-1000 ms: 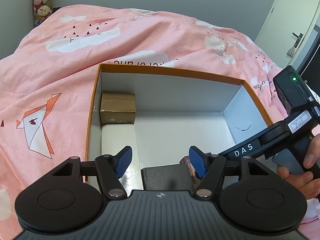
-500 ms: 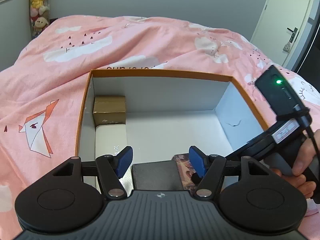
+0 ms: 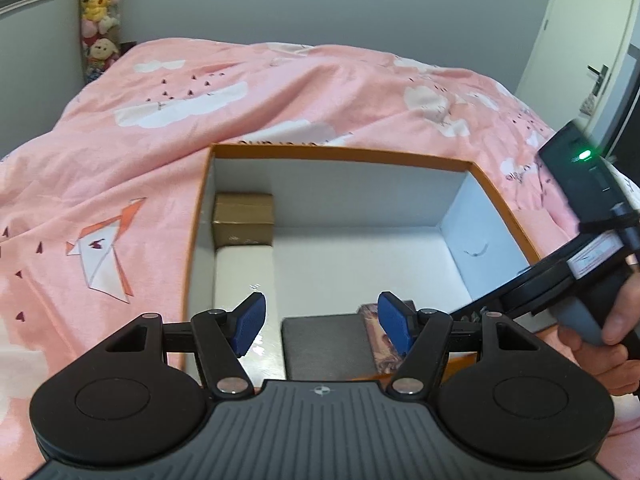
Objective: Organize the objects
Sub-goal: 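Lower the picture card pack into the orange box and open right tool, then withdraw both tools from the orange box toward the pink items and plushes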
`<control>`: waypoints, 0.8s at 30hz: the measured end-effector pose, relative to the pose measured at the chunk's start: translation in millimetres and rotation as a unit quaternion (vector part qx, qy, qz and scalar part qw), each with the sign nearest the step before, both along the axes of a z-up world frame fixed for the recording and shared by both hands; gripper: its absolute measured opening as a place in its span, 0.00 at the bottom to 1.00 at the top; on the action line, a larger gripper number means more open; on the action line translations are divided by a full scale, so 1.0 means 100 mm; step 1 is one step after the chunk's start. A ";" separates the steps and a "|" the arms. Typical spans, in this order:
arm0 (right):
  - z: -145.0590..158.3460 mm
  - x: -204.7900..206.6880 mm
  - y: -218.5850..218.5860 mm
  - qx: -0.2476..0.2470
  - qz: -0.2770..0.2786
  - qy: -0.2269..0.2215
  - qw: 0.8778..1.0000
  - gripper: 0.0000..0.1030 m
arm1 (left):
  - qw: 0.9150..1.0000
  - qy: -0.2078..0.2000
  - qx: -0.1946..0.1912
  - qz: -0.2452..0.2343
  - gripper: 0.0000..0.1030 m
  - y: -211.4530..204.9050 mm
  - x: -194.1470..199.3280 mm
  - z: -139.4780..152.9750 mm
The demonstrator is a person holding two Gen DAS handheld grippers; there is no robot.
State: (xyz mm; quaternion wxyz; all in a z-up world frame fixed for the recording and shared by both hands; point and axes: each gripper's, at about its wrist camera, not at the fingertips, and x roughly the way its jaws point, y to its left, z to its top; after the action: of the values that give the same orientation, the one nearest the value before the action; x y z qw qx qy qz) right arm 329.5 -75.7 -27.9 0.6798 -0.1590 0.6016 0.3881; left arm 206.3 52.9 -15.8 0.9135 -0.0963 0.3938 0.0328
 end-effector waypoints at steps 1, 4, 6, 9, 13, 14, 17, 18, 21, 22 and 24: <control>0.06 -0.02 0.02 0.013 0.003 -0.014 1.000 0.29 | 1.000 -0.002 0.001 0.006 0.74 0.01 0.00 0.00; 0.19 -0.08 0.16 0.050 0.022 -0.064 0.996 0.28 | 1.000 -0.013 0.004 0.027 0.74 0.06 0.00 0.03; 0.19 -0.10 0.29 0.054 0.030 -0.095 0.994 0.25 | 0.999 -0.020 0.007 0.036 0.74 0.09 0.01 0.05; 0.12 -0.08 0.48 0.049 0.035 -0.110 0.992 0.21 | 0.999 -0.021 0.023 0.045 0.74 0.13 0.05 0.06; 0.00 -0.07 0.71 0.036 0.036 -0.104 0.993 0.21 | 0.998 -0.026 0.035 0.047 0.74 0.17 0.08 0.06; -0.03 -0.07 0.75 0.031 0.036 -0.100 0.994 0.21 | 0.998 -0.026 0.034 0.048 0.74 0.18 0.08 0.05; -0.10 -0.04 0.78 0.015 0.033 -0.081 0.996 0.21 | 0.998 -0.026 0.034 0.051 0.74 0.20 0.08 0.04; -0.11 -0.04 0.76 0.009 0.033 -0.074 0.997 0.21 | 0.998 -0.026 0.035 0.052 0.74 0.21 0.08 0.03; -0.14 -0.06 0.79 0.001 0.048 -0.067 0.997 0.22 | 0.998 -0.024 0.031 0.051 0.74 0.22 0.08 0.01; -0.15 -0.08 0.80 0.000 0.053 -0.068 0.996 0.22 | 0.998 -0.023 0.029 0.051 0.74 0.23 0.07 0.01; -0.14 -0.11 0.81 0.001 0.067 -0.069 0.995 0.21 | 0.998 -0.021 0.029 0.051 0.74 0.23 0.06 0.01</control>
State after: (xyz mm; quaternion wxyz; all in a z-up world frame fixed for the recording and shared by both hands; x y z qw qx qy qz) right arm 318.9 5.5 -42.4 0.6924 -0.2248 0.5405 0.4217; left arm 212.2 75.5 -15.2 0.9213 -0.0905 0.3675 0.0890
